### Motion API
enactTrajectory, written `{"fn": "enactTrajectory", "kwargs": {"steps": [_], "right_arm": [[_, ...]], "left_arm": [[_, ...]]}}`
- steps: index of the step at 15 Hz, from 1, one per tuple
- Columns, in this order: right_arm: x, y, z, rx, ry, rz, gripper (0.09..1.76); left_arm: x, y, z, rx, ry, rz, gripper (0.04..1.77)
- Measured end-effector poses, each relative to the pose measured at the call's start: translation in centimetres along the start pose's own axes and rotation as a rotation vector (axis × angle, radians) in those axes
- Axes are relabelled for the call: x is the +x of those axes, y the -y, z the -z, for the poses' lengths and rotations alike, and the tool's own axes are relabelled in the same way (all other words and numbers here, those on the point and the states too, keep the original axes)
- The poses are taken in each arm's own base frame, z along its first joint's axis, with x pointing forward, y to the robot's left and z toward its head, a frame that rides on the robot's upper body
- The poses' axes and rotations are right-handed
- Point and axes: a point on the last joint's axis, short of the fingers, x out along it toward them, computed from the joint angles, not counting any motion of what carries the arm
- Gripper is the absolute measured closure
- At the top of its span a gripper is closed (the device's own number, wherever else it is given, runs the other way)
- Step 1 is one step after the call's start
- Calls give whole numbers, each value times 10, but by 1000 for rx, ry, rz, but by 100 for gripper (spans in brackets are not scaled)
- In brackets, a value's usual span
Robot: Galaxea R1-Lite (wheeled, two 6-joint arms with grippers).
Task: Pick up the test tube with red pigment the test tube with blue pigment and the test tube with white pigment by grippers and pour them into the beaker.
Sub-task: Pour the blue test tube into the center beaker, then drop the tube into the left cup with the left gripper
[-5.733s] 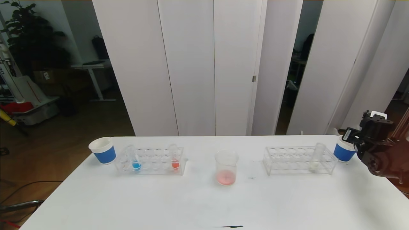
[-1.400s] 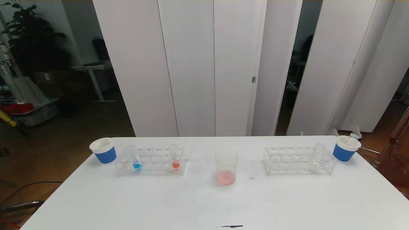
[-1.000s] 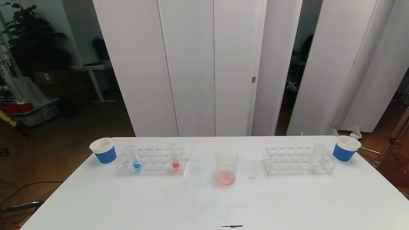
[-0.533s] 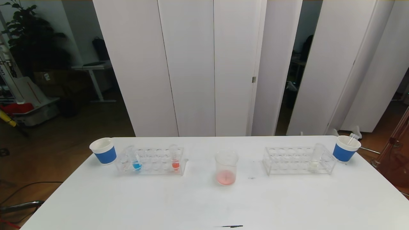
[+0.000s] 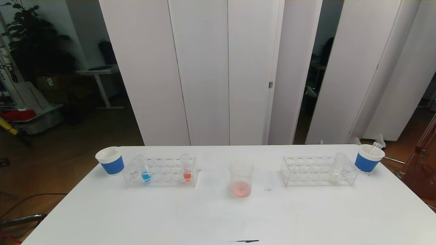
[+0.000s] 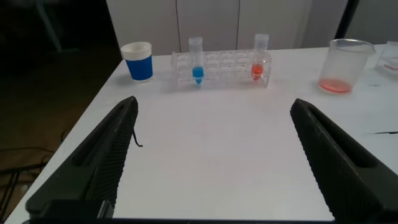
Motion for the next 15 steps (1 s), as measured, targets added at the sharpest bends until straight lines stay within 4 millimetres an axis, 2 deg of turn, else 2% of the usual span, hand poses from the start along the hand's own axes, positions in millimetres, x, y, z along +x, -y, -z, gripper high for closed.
{"fn": "enactTrajectory", "kwargs": {"steps": [4, 7, 11, 13, 15], "right_arm": [[0, 0, 0, 0, 0, 0, 10], [0, 0, 0, 0, 0, 0, 10], [0, 0, 0, 0, 0, 0, 10], [0, 0, 0, 0, 0, 0, 10], [0, 0, 0, 0, 0, 0, 10]], "left_arm": [[-4, -1, -52, -3, 54, 1, 6], [10, -3, -99, -8, 53, 3, 6], [52, -4, -147, -10, 30, 1, 6], [78, -5, -160, -9, 16, -1, 6], [108, -5, -163, -9, -25, -1, 6]]}}
